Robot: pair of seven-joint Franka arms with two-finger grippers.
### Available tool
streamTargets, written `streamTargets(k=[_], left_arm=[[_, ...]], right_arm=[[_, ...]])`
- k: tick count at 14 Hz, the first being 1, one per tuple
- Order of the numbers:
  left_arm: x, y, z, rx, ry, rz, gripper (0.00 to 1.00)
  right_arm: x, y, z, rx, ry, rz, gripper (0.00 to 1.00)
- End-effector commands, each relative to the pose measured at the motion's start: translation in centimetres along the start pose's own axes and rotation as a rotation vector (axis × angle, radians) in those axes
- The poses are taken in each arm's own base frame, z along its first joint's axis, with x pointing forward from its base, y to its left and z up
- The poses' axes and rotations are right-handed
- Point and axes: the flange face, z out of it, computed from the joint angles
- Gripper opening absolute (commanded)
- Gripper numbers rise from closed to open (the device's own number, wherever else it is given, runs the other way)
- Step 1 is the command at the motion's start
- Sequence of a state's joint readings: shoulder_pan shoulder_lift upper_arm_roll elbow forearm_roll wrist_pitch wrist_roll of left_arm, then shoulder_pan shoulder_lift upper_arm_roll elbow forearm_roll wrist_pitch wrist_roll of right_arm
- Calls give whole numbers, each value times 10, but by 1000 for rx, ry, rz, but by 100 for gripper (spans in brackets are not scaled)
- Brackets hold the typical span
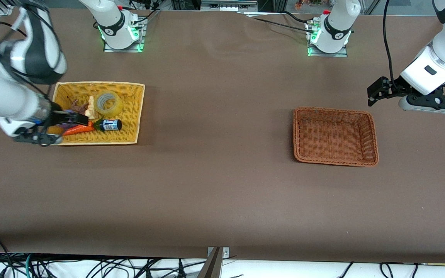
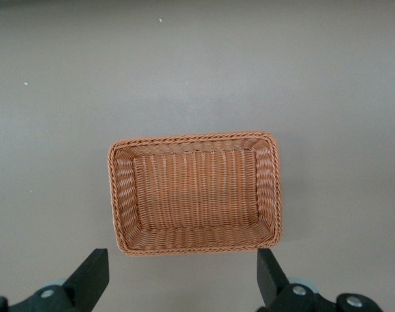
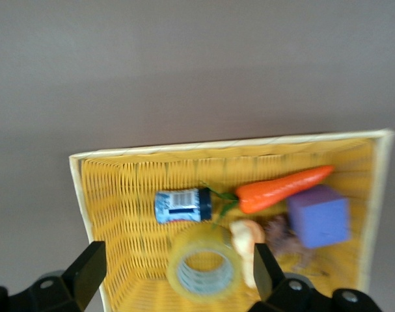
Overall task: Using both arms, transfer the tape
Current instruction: 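Reach the right gripper down to the clear tape roll in the yellow tray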
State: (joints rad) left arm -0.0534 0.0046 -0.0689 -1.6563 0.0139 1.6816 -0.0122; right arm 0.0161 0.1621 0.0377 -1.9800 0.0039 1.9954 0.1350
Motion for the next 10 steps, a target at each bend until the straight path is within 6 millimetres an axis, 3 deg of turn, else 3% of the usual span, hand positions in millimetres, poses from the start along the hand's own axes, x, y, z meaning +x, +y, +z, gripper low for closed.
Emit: streamTargets(k=[1, 4, 10], left_arm=[[3, 0, -6, -21, -1, 18, 100], [3, 0, -6, -21, -1, 18, 100], [3, 0, -6, -21, -1, 18, 100]], right_arm=[[-71, -42, 44, 0, 53, 72, 100], [-96, -57, 82, -14, 44, 67, 100], [-119, -48, 129, -46, 75, -17, 100]])
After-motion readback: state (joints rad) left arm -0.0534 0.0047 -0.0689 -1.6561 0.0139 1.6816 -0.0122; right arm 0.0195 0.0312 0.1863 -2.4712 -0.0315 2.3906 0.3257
